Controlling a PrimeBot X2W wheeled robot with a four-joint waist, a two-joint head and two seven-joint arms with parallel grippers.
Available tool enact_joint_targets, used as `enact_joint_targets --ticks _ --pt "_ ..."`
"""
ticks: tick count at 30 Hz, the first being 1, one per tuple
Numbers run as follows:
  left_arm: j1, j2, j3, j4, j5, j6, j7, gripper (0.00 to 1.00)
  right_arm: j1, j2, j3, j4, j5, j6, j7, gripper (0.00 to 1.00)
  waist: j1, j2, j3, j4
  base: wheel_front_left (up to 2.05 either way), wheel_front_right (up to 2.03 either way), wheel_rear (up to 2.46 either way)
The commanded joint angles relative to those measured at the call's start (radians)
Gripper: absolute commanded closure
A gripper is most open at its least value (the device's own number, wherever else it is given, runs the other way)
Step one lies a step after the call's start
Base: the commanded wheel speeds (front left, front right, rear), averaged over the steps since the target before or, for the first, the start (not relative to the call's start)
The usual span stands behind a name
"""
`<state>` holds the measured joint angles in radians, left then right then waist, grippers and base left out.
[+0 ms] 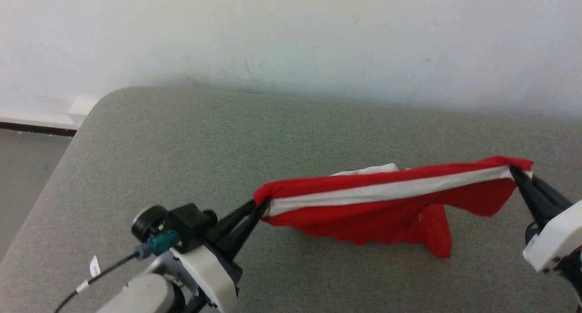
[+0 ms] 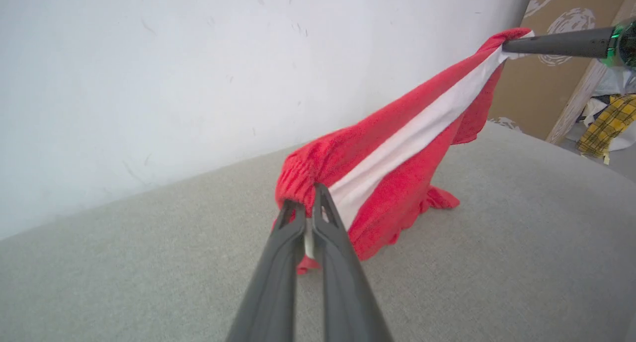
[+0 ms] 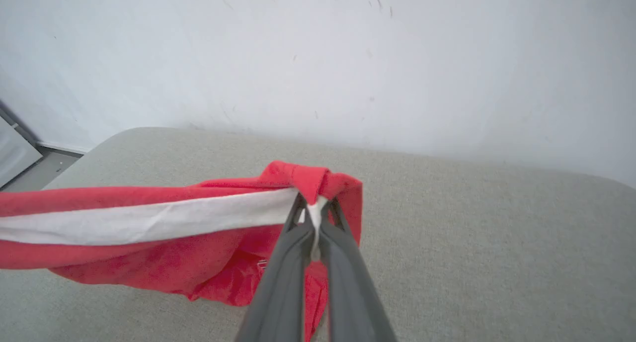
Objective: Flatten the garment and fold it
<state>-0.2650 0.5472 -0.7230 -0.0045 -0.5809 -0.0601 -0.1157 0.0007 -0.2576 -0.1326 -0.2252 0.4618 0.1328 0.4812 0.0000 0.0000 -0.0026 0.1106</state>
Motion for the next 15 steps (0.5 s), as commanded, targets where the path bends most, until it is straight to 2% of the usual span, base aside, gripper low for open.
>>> enact_joint_targets --ticks 1,8,15 --pt "-0.039 0.02 0.023 -0.045 -0.008 0.013 0.02 1.0 -0.045 -0.011 -0.008 -0.027 0.03 -0.002 0.017 1.0 0.0 0.0 -0.023 -0.02 0.0 0.0 0.0" --pt "-0.177 0.068 0.134 -0.234 -0.07 0.05 0.127 1.0 -0.235 -0.056 -0.019 -0.109 0.115 -0.002 0.137 1.0 0.0 0.0 -0.052 -0.054 0.0 0.0 0.0" --pt "-0.303 0.094 0.224 -0.288 -0.106 0.102 0.216 1.0 -0.421 -0.094 0.029 -0.099 0.111 -0.002 0.217 1.0 0.0 0.0 -0.034 -0.094 0.0 0.0 0.0"
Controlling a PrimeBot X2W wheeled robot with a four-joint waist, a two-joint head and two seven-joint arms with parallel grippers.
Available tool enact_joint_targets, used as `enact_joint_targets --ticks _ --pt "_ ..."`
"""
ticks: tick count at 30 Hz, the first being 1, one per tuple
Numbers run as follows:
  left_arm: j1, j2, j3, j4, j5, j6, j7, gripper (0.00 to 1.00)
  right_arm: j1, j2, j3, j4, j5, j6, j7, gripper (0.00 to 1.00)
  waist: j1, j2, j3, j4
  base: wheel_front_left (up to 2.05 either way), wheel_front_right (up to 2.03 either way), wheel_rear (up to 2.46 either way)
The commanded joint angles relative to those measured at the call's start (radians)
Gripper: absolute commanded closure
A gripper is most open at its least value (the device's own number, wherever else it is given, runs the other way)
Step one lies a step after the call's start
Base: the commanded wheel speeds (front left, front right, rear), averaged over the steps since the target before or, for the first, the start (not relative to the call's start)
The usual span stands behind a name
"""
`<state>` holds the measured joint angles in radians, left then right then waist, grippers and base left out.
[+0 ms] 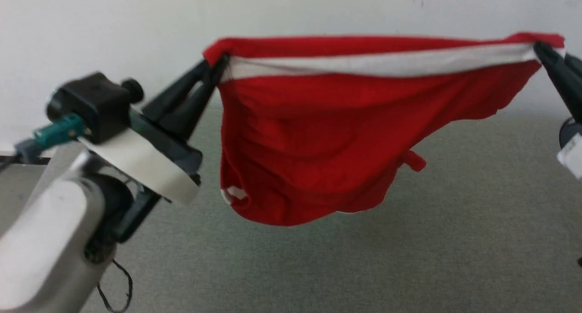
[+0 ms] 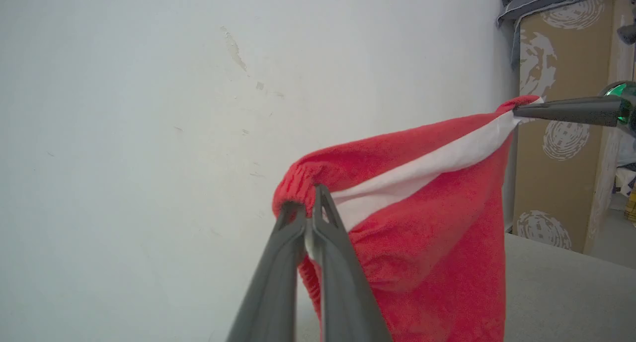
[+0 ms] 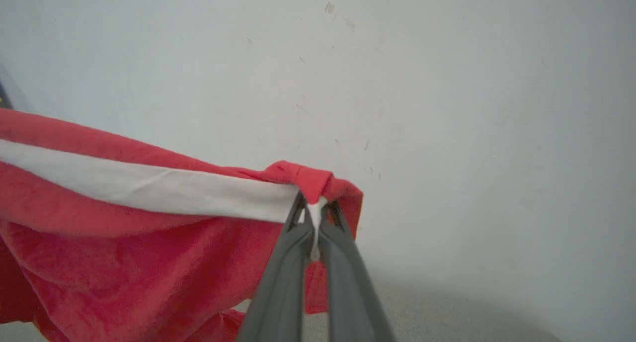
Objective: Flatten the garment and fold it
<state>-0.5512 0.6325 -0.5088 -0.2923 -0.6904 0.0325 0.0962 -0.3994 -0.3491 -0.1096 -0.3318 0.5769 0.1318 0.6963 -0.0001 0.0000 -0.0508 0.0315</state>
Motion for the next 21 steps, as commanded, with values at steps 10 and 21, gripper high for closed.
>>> enact_joint_targets --ticks 10,21 --pt "-0.278 0.002 0.07 0.149 -0.036 -0.013 0.098 1.0 -0.386 -0.041 0.126 0.245 -0.091 -0.001 -0.08 1.0 0.0001 0.0 0.226 -0.077 0.0 0.0 0.0" --pt "-0.661 -0.087 0.07 0.489 0.012 -0.094 0.052 1.0 -0.832 0.017 0.181 0.624 -0.241 -0.001 -0.332 1.0 0.0001 0.0 0.455 -0.123 0.0 0.0 0.0"
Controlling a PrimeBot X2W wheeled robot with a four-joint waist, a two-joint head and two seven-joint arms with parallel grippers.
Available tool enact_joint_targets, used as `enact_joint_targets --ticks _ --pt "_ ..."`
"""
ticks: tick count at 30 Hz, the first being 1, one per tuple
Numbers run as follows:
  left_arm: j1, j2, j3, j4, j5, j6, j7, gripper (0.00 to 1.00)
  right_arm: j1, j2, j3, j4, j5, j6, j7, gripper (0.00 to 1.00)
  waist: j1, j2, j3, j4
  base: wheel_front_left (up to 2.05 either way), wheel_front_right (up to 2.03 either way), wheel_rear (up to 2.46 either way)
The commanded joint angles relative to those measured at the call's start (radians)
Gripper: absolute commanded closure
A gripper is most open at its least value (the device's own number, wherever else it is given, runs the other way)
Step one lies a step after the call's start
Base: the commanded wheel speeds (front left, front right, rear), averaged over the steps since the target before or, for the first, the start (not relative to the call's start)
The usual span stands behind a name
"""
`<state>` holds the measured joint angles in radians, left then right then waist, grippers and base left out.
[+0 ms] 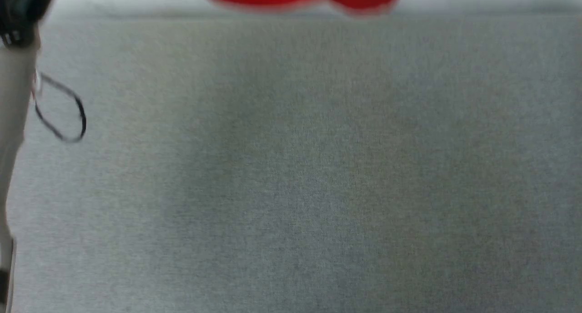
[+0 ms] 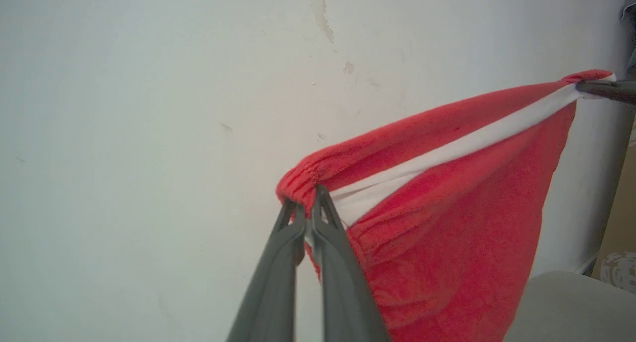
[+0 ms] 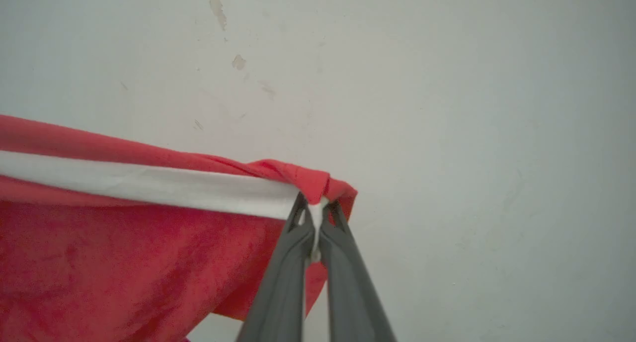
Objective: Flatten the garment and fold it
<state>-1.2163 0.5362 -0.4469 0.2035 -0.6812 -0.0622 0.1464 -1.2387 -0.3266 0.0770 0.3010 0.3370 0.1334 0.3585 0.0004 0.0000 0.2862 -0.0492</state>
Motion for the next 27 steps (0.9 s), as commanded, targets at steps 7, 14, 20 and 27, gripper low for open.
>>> enact_joint_targets --ticks 7,14,20,27 --pt "-0.152 -0.08 0.001 0.247 0.041 -0.015 -0.128 1.0 -0.131 0.052 0.001 0.216 -0.079 -0.003 -0.159 1.0 -0.0004 0.0 0.197 -0.049 0.0 0.0 0.0" --pt "-0.124 -0.162 -0.032 0.444 0.038 -0.035 -0.235 1.0 -0.106 0.097 0.021 0.378 -0.088 -0.003 -0.254 1.0 -0.0004 0.0 0.236 -0.034 0.0 0.0 0.0" --pt "0.084 -0.238 -0.158 0.559 0.032 -0.063 -0.292 1.0 0.105 0.086 0.128 0.465 -0.038 -0.003 -0.306 1.0 -0.0004 0.0 0.17 -0.007 0.0 0.0 0.0" --pt "0.343 -0.233 -0.294 0.549 -0.044 -0.068 -0.334 1.0 0.374 0.012 0.247 0.48 0.064 -0.003 -0.25 1.0 -0.0004 0.0 0.032 -0.011 0.0 0.0 0.0"
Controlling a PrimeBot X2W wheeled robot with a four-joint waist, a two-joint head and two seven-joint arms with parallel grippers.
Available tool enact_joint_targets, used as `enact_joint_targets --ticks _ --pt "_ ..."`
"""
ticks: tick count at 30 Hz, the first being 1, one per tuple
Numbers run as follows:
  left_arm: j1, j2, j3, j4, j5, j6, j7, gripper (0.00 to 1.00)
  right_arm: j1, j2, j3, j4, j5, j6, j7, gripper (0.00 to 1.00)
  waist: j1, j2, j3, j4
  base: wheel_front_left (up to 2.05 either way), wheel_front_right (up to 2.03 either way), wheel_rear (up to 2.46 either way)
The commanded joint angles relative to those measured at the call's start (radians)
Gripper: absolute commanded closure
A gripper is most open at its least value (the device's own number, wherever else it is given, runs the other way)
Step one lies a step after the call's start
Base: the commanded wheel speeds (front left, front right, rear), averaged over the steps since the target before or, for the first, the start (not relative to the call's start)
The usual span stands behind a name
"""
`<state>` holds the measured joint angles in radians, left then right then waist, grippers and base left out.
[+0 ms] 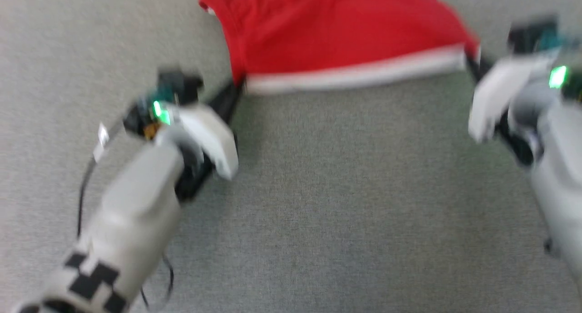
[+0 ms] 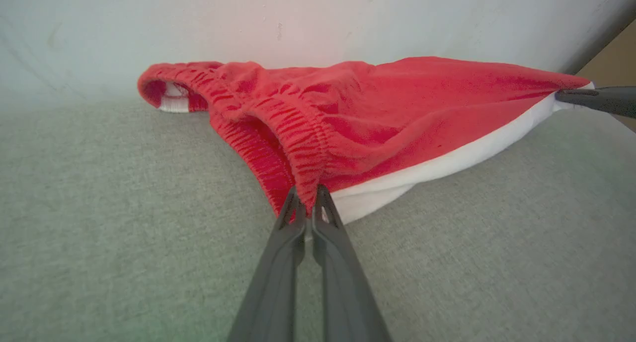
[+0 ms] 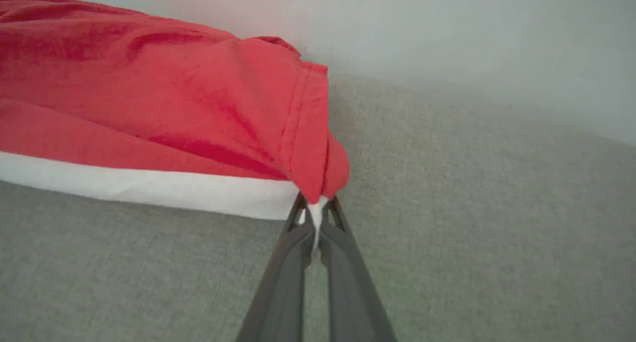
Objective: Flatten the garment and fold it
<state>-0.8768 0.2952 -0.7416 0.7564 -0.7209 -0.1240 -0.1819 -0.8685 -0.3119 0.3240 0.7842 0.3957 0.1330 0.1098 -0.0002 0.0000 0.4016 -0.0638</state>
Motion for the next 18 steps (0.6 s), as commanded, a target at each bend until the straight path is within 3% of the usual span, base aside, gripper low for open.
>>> enact_joint_targets --ticks 1,11,18 --pt "0.038 0.015 -0.015 -0.014 -0.016 -0.006 -0.01 1.0 0.039 -0.016 0.015 -0.012 0.025 -0.002 0.011 1.0 0.0002 0.0 -0.103 0.003 0.0 0.0 0.0" --pt "0.32 0.108 -0.127 -0.162 -0.062 -0.004 -0.033 1.0 0.335 -0.17 0.099 -0.189 0.21 -0.002 0.201 1.0 0.0002 0.0 -0.273 0.011 0.0 0.0 0.0" --pt "0.51 0.144 -0.187 -0.326 -0.059 0.042 -0.024 1.0 0.595 -0.251 0.014 -0.328 0.281 -0.002 0.343 1.0 0.0002 0.0 -0.368 0.034 0.0 0.0 0.0"
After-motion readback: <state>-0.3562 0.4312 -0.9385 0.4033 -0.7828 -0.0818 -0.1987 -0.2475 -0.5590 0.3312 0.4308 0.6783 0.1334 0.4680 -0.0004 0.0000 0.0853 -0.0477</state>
